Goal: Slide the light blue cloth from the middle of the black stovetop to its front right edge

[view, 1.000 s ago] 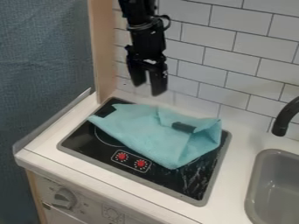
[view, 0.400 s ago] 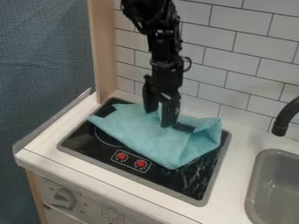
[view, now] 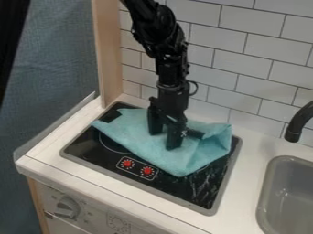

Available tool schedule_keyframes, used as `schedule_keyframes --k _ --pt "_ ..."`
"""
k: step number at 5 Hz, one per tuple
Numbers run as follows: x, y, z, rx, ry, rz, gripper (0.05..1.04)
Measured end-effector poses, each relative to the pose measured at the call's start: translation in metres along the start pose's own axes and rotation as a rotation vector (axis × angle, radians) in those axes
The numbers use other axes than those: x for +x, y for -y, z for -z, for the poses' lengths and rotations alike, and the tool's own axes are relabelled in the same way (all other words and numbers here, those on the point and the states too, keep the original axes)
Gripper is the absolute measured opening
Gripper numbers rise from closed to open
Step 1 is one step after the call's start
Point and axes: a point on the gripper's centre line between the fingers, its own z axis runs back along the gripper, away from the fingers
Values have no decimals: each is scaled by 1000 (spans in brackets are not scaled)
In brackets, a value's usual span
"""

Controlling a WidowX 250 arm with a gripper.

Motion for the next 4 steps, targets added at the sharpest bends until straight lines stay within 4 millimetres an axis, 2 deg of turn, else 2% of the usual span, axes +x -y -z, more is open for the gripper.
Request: schedule_keyframes --k 2,3,4 --pt "0 10 7 17 38 -25 999" --pt "-2 22 8 19 62 -42 999" --pt "-1 46 9 12 55 1 1000"
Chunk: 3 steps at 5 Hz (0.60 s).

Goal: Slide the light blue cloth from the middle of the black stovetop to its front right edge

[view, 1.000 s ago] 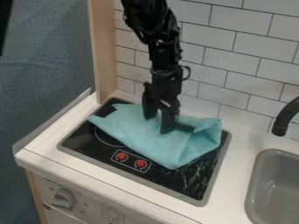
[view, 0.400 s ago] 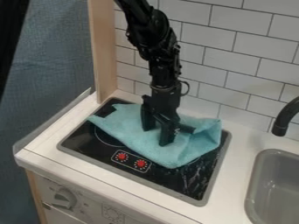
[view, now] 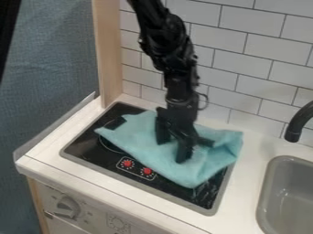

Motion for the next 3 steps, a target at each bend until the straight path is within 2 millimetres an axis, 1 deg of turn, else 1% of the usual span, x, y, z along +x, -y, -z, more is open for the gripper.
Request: schedule_keyframes --k 1,2,3 --pt "0 22 1 -34 -4 44 1000" --pt "-3 33 0 -69 6 73 1000" --pt "-14 39 -4 -73 -4 102 1000"
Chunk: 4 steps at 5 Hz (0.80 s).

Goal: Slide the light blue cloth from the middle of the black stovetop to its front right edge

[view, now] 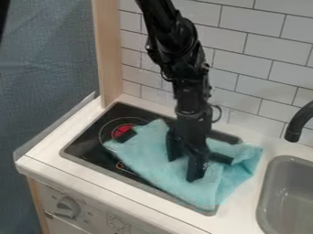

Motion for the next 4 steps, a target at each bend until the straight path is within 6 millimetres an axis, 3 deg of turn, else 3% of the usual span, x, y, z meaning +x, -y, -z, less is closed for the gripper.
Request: schedule_keyframes --k 2,4 --pt "-31 0 -3 63 -72 -11 1000" --pt "-31 3 -2 40 -62 -11 999"
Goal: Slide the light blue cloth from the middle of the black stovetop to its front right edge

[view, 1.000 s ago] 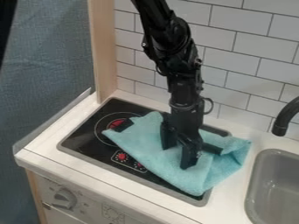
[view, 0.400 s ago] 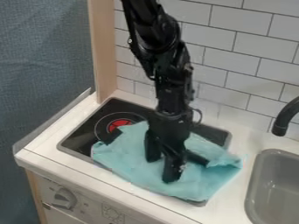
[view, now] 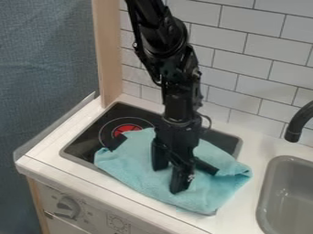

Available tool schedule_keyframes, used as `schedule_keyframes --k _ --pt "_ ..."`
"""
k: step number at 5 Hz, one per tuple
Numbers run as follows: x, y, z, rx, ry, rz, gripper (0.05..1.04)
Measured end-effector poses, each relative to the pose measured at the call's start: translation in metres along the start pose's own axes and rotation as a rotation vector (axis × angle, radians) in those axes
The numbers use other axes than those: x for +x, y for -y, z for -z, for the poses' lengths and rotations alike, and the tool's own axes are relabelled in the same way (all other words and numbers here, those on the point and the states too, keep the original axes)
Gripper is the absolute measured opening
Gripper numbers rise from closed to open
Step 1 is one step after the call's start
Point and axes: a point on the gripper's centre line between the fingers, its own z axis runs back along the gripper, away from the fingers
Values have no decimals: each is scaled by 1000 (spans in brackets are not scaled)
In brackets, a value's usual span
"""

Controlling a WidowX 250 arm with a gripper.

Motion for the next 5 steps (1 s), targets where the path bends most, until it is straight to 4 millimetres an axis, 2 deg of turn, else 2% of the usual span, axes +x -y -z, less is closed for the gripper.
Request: schedule_keyframes --k 1,2,3,4,5 --pt "10 2 -17 3 67 16 1000" --pt "23 7 -42 -26 123 60 1000" --pt "28 14 -76 -20 204 88 1000" --pt "27 17 -105 12 257 105 1000" --pt "24 16 -119 38 260 97 1000"
